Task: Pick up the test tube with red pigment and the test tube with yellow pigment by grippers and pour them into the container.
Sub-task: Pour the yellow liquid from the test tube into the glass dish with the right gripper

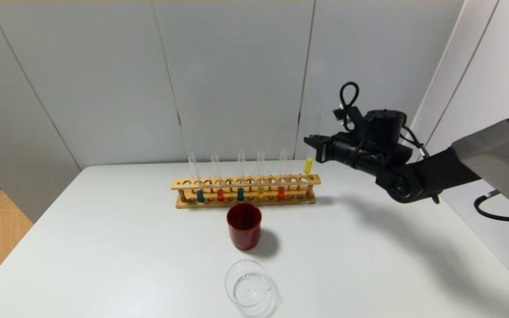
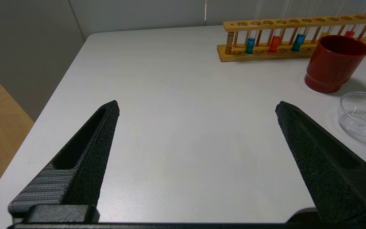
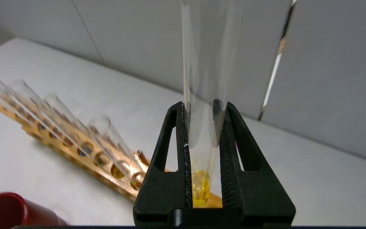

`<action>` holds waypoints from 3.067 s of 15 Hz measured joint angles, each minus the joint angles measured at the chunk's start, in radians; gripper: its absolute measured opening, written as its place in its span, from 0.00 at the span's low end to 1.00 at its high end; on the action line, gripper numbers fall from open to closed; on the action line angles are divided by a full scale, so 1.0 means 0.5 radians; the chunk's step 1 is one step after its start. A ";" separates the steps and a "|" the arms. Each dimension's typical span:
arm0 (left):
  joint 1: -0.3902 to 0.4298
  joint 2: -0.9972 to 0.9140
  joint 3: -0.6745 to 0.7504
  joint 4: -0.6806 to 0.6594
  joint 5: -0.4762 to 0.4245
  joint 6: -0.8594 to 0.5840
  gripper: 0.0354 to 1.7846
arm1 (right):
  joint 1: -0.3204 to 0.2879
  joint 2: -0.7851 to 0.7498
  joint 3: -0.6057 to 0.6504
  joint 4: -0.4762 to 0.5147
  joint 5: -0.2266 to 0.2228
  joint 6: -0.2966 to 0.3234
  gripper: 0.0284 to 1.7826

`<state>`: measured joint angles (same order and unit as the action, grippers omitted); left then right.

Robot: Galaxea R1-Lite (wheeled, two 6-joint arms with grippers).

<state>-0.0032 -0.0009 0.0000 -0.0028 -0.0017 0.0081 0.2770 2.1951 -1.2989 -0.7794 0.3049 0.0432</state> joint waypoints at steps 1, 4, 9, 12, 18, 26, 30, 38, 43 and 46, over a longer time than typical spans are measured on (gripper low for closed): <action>0.000 0.000 0.000 0.000 0.001 -0.001 0.97 | -0.003 -0.074 -0.037 0.081 0.001 0.003 0.18; 0.000 0.000 0.000 0.000 0.000 0.001 0.97 | -0.005 -0.308 -0.111 0.269 -0.001 0.005 0.18; 0.000 0.000 0.000 0.000 0.000 0.001 0.97 | -0.004 -0.865 0.176 0.579 0.005 -0.081 0.18; 0.000 0.000 0.000 0.000 0.001 0.000 0.97 | 0.021 -1.197 0.672 0.634 0.007 -0.322 0.18; 0.000 0.000 0.000 0.000 0.001 -0.001 0.97 | 0.231 -1.531 1.446 0.645 -0.003 -0.730 0.18; 0.000 0.000 0.000 0.000 0.000 0.000 0.97 | 0.700 -1.329 1.577 0.603 -0.131 -0.979 0.18; 0.000 0.000 0.000 0.000 0.000 -0.001 0.97 | 0.820 -1.102 1.507 0.512 -0.183 -0.985 0.18; 0.000 0.000 0.000 0.000 0.000 -0.001 0.97 | 0.964 -0.744 1.285 0.510 -0.585 -1.265 0.18; 0.000 0.000 0.000 0.000 0.000 0.001 0.97 | 1.030 -0.617 1.131 0.524 -0.781 -1.681 0.18; 0.000 0.000 0.000 0.000 0.001 0.000 0.97 | 1.041 -0.543 1.053 0.537 -0.785 -1.976 0.18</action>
<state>-0.0032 -0.0009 0.0000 -0.0028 -0.0013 0.0081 0.7974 1.9234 -0.7726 -0.5109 -0.0874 -0.9449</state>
